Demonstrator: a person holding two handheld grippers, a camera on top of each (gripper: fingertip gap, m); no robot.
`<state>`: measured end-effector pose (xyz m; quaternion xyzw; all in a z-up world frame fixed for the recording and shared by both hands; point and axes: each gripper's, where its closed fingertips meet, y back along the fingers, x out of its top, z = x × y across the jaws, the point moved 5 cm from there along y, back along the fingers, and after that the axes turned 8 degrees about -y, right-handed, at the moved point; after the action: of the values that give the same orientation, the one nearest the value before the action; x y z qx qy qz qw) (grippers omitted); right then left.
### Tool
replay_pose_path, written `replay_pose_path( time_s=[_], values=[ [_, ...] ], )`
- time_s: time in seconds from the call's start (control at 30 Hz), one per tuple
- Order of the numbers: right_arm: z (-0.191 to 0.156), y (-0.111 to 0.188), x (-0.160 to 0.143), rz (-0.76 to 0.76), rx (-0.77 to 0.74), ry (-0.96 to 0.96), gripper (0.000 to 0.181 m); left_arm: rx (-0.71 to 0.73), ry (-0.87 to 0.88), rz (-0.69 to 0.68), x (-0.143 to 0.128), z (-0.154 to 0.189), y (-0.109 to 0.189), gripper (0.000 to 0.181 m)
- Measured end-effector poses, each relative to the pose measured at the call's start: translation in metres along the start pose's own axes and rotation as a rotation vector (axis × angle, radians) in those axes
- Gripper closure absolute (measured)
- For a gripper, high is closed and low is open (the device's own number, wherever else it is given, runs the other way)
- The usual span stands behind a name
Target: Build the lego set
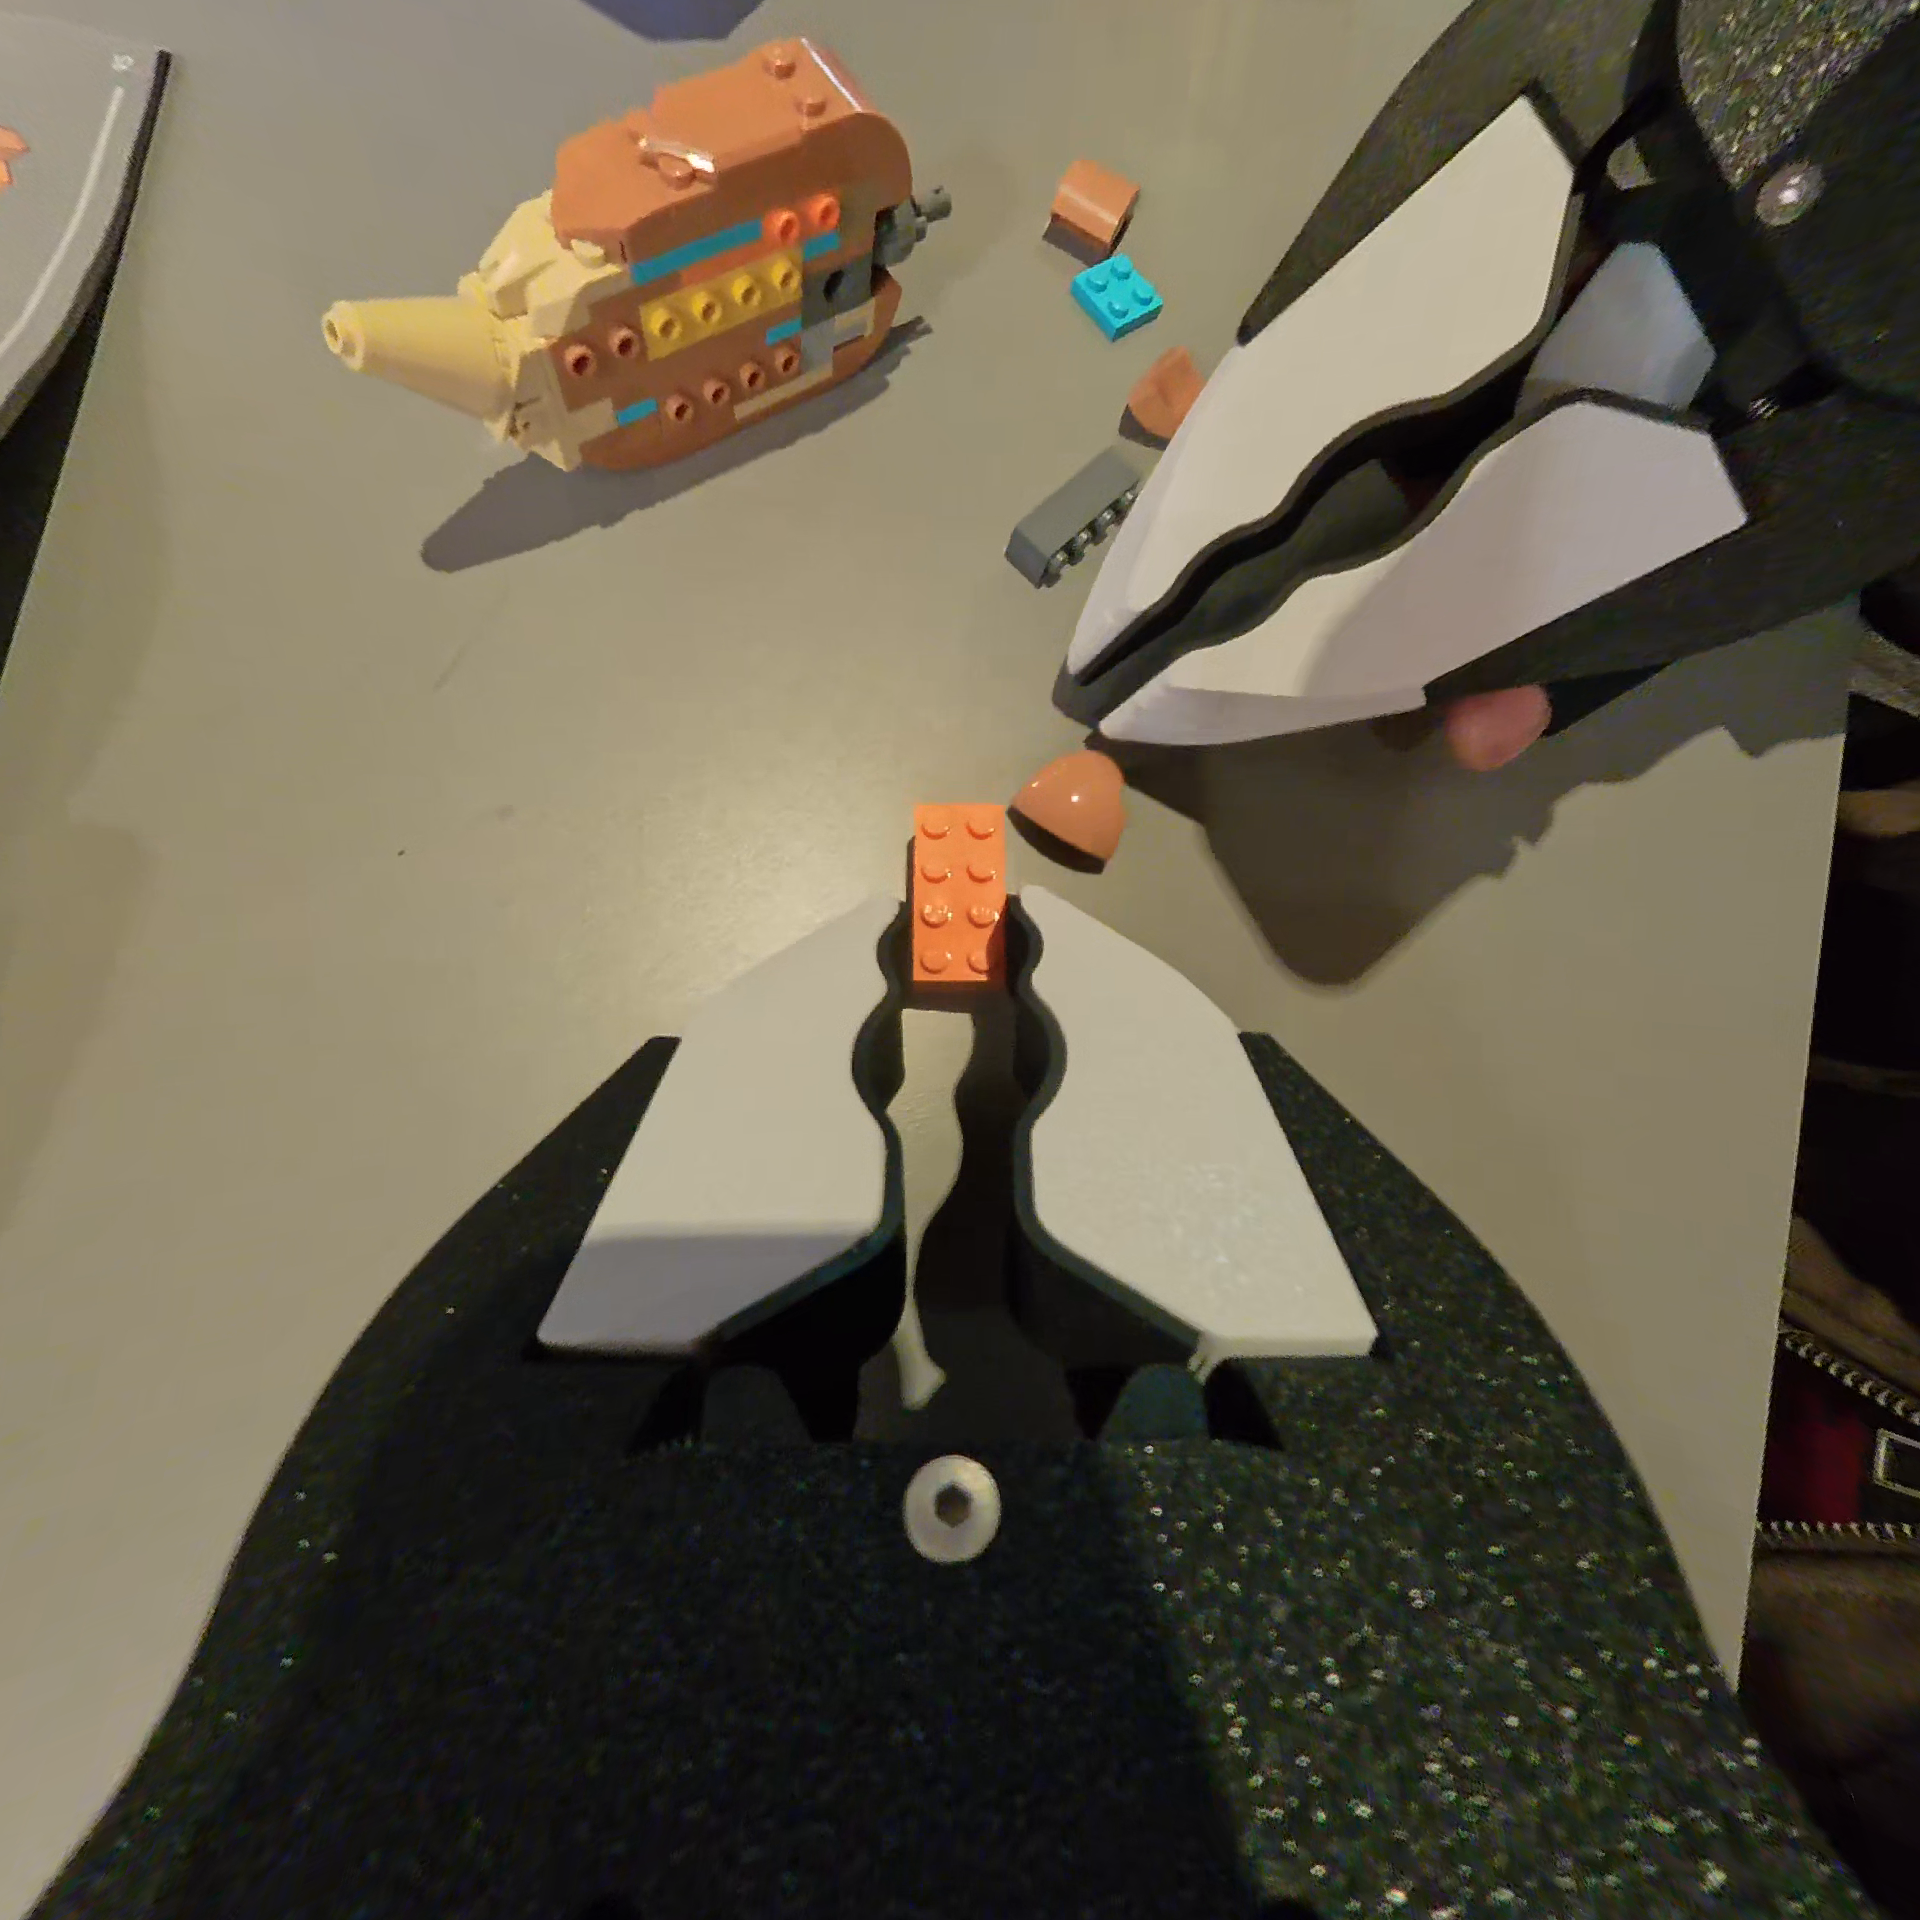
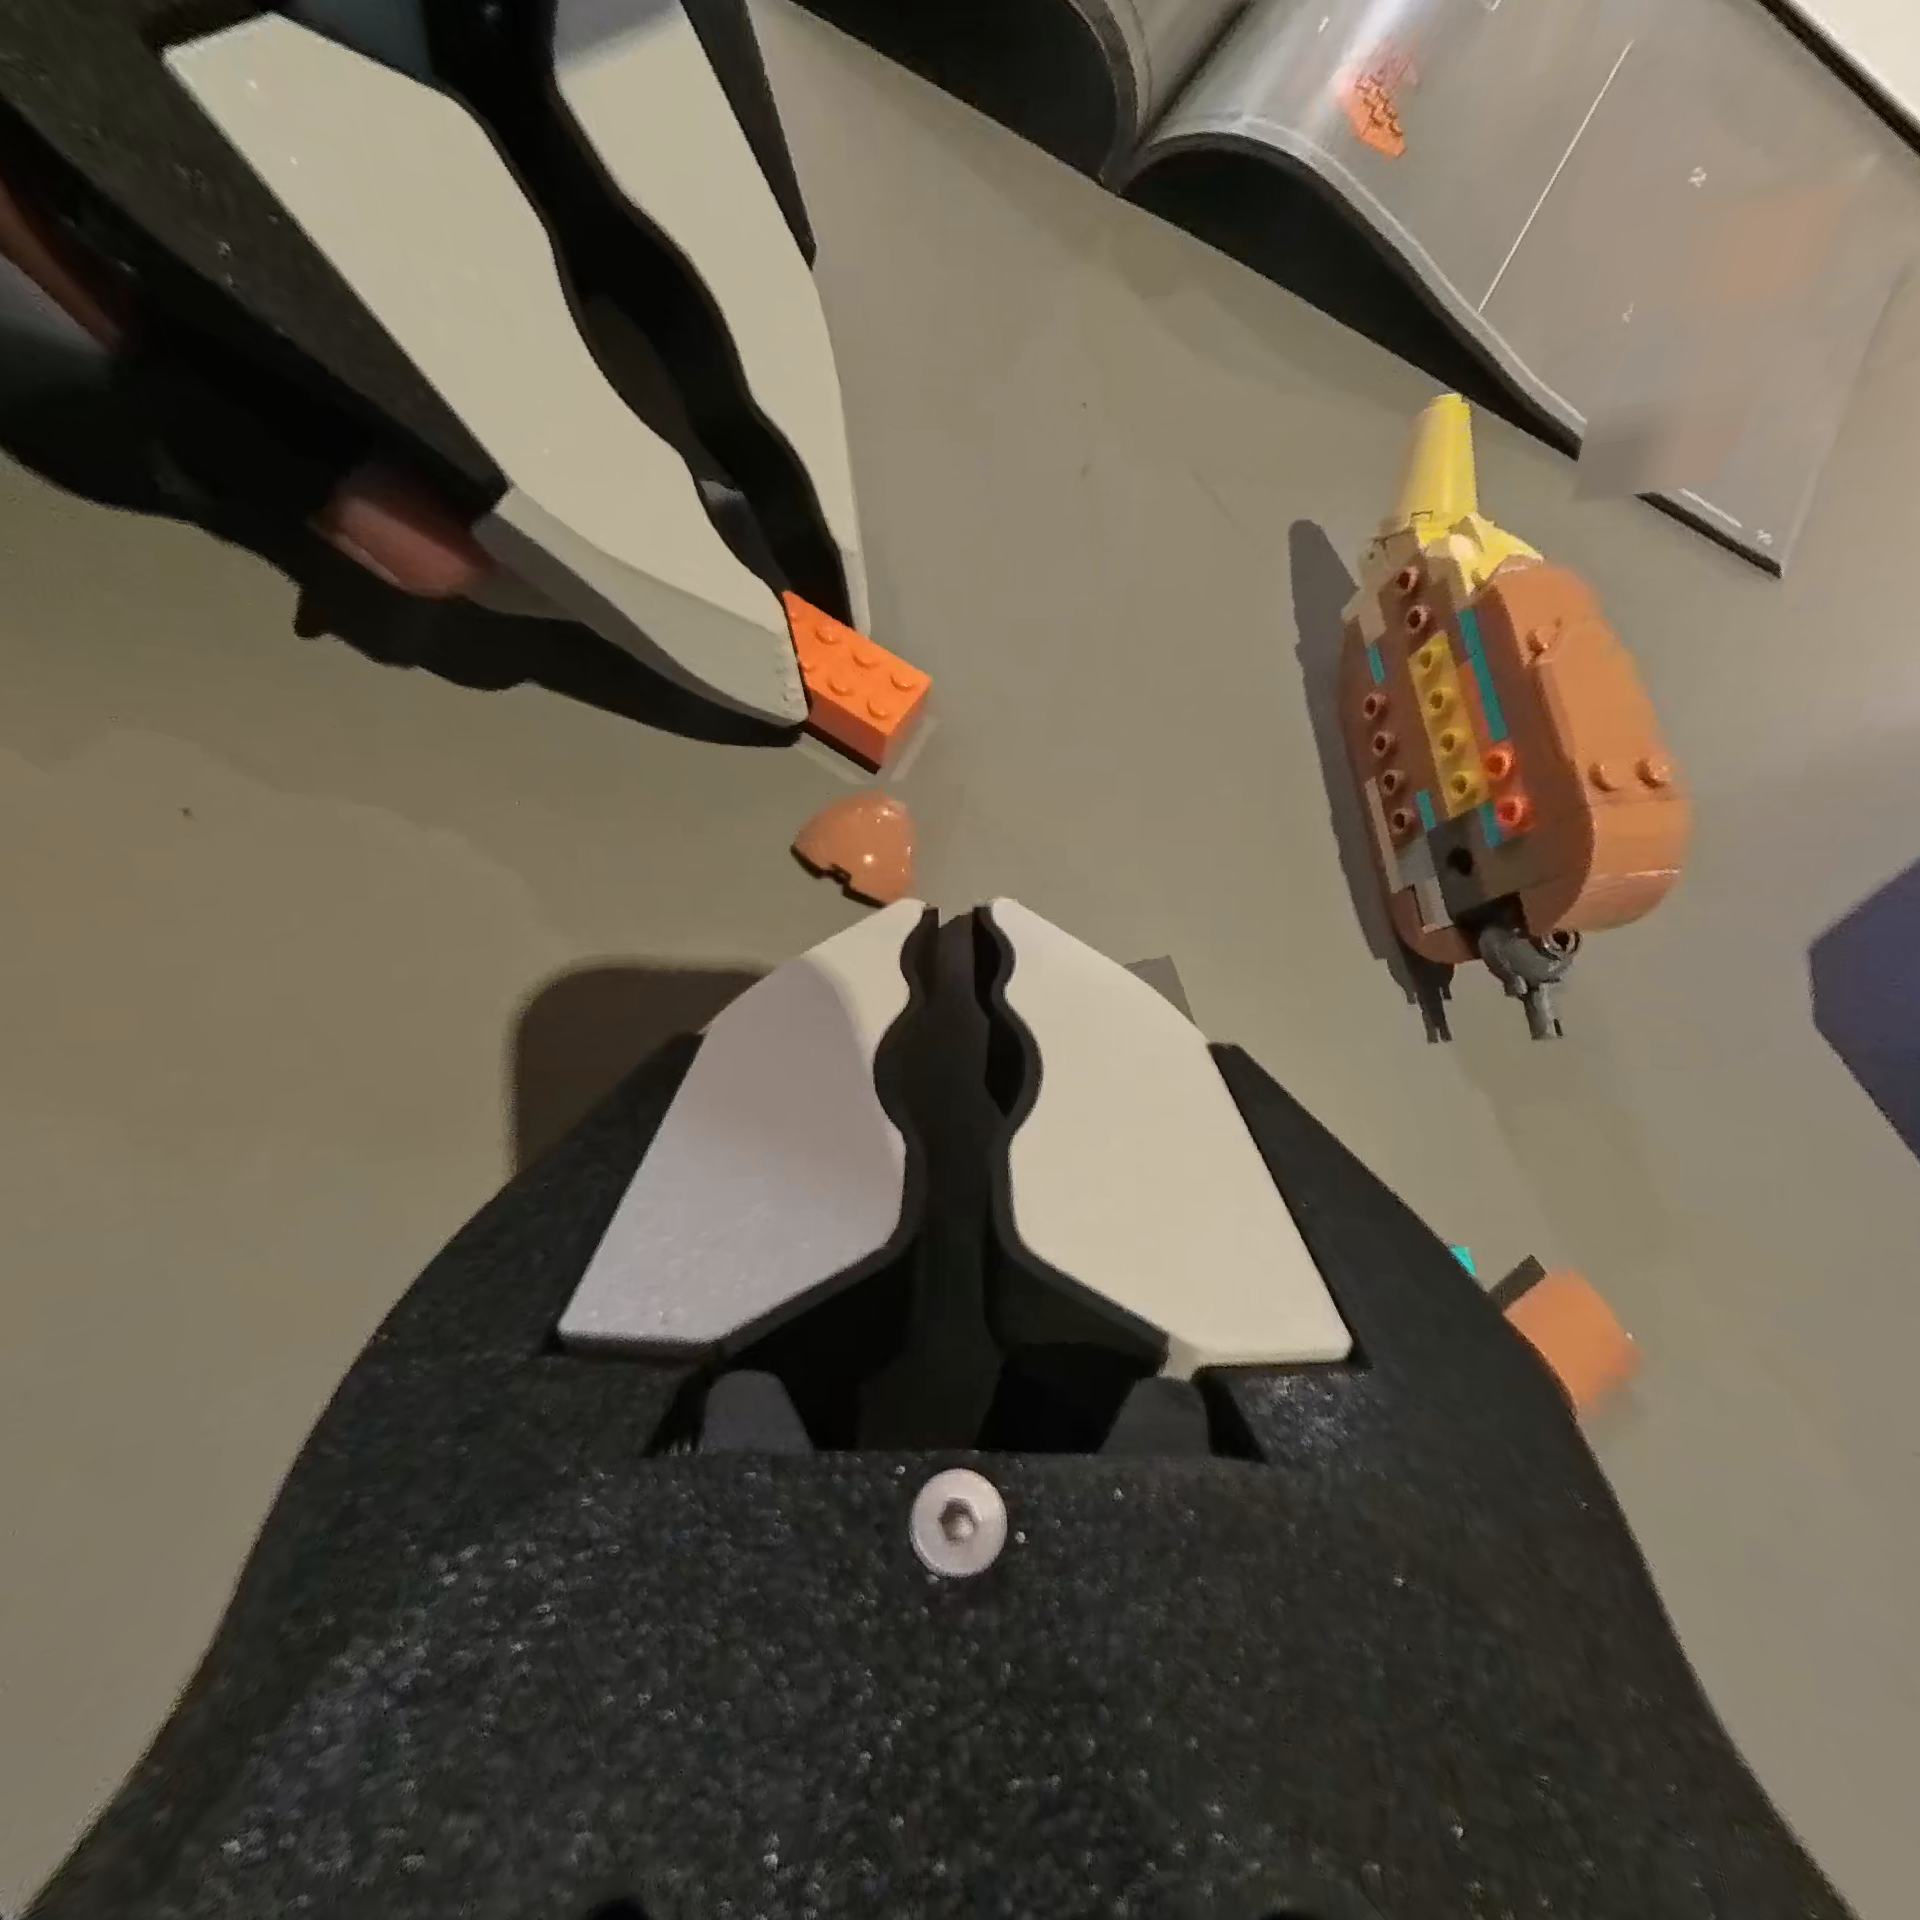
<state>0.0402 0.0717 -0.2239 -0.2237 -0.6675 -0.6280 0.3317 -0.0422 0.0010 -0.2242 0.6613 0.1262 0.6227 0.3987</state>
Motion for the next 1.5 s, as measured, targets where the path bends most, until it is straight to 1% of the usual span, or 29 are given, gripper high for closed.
replay_pose_path(
  time_s=[0.1, 0.23, 0.37, 0.47, 0.57, 0.67, 0.77, 0.9, 0.97, 1.1, 1.27, 1.37, 1.5],
  values=[
    [0.002, 0.003, 0.001, 0.015, 0.002, -0.020, 0.173, -0.005, 0.001, 0.001, 0.000, 0.000, 0.000, 0.165],
    [-0.008, 0.004, 0.009, 0.052, 0.037, -0.021, 0.173, -0.006, -0.004, -0.004, 0.000, 0.000, 0.000, 0.165],
    [-0.010, -0.003, 0.009, 0.028, 0.011, 0.034, 0.174, -0.008, -0.003, 0.001, 0.000, 0.000, 0.000, 0.165],
    [-0.012, -0.003, 0.002, -0.009, 0.013, 0.068, 0.173, -0.008, 0.001, 0.003, 0.000, 0.000, 0.000, 0.165],
    [-0.012, 0.000, 0.000, -0.007, 0.013, 0.063, 0.172, -0.007, -0.002, -0.003, 0.000, 0.000, 0.000, 0.165],
    [-0.013, 0.003, 0.004, 0.024, 0.030, 0.023, 0.168, -0.011, -0.011, -0.007, 0.000, 0.002, 0.000, 0.165],
    [-0.019, 0.003, 0.009, 0.038, 0.056, -0.022, 0.158, -0.014, -0.014, -0.008, -0.001, 0.002, 0.000, 0.165],
    [-0.024, -0.004, 0.009, 0.020, 0.021, -0.044, 0.146, -0.009, -0.035, -0.018, -0.001, 0.003, 0.000, 0.165],
    [-0.023, -0.007, 0.009, 0.006, -0.010, -0.045, 0.147, 0.002, -0.057, -0.028, -0.001, 0.004, -0.001, 0.165],
    [-0.023, -0.010, 0.008, -0.017, -0.018, -0.031, 0.161, 0.014, -0.098, -0.041, -0.001, 0.007, -0.003, 0.165],
    [-0.022, -0.011, 0.009, -0.016, 0.002, -0.036, 0.163, 0.022, -0.132, -0.047, -0.001, 0.008, -0.003, 0.165],
    [-0.020, -0.009, 0.010, 0.005, 0.024, -0.045, 0.169, 0.022, -0.146, -0.045, -0.001, 0.009, -0.003, 0.165],
    [-0.019, -0.009, 0.010, 0.002, 0.038, -0.047, 0.169, 0.018, -0.147, -0.041, -0.001, 0.008, -0.004, 0.165]
  ],
)
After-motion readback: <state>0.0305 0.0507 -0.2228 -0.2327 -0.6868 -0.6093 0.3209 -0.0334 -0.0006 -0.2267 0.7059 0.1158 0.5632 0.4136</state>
